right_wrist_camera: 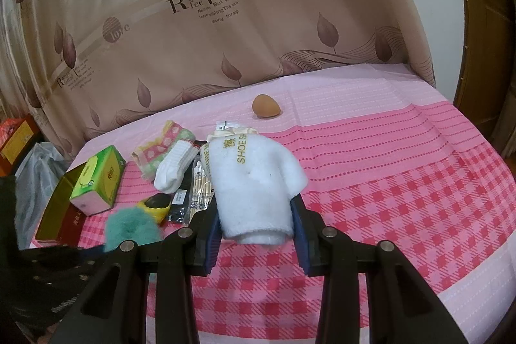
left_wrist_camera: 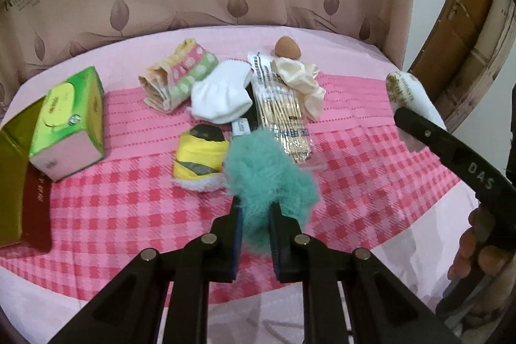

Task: Organize soft objects
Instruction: 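Carry the teal scrunchie into the gold tin with the left gripper and release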

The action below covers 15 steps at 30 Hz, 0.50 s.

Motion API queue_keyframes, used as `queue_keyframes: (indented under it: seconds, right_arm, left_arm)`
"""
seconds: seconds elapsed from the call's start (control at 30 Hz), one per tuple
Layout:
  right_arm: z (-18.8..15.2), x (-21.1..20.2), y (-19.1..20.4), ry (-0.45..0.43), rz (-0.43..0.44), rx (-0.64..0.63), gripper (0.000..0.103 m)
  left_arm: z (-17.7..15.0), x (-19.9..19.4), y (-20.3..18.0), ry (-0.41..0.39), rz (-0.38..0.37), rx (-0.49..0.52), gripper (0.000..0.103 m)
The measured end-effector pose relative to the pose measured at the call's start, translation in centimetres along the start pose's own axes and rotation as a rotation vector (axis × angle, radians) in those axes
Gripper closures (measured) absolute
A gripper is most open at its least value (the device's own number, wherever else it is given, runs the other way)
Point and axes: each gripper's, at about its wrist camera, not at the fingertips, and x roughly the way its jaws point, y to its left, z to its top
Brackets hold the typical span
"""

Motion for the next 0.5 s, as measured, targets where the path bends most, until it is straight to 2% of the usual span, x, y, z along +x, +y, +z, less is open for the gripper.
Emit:
queue_keyframes:
  seconds: [0.23, 0.5]
  right_arm:
    - [-0.1, 0.2, -0.1, 0.006, -0.006, -0.009, 0.068]
    - [-0.2, 0.4, -0.1, 0.006, -0.013, -0.018, 0.068]
  left_arm:
    - [0.4, -2.7, 1.6, -0.048, 0.034, -0.002, 0.089]
    - [1.5, -6.3, 7.2, -0.119, 0.166, -0.056, 0.089]
